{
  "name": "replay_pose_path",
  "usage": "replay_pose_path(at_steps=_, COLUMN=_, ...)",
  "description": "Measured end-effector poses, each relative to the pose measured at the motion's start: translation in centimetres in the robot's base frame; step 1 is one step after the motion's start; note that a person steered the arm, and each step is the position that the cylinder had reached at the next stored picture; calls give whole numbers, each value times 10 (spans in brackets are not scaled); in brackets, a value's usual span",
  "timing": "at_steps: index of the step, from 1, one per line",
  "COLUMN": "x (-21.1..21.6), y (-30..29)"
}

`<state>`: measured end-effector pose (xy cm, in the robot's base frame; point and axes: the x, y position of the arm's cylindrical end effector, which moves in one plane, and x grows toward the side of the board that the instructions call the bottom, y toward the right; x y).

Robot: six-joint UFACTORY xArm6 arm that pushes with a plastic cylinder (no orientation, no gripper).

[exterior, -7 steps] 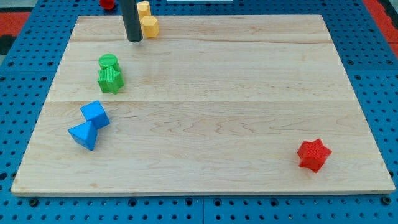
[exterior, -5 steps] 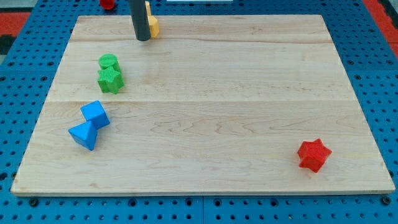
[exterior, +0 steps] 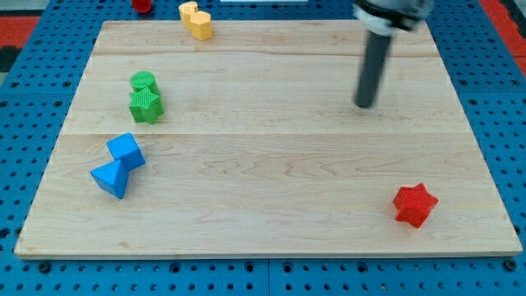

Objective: Place the red star at the top left of the board

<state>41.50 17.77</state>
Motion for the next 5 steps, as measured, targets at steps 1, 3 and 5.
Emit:
replay_pose_path(at_steps=1, x=79, y=51)
replay_pose_path(at_steps=3, x=160, y=82)
replay_pose_path(at_steps=5, x=196, y=-19)
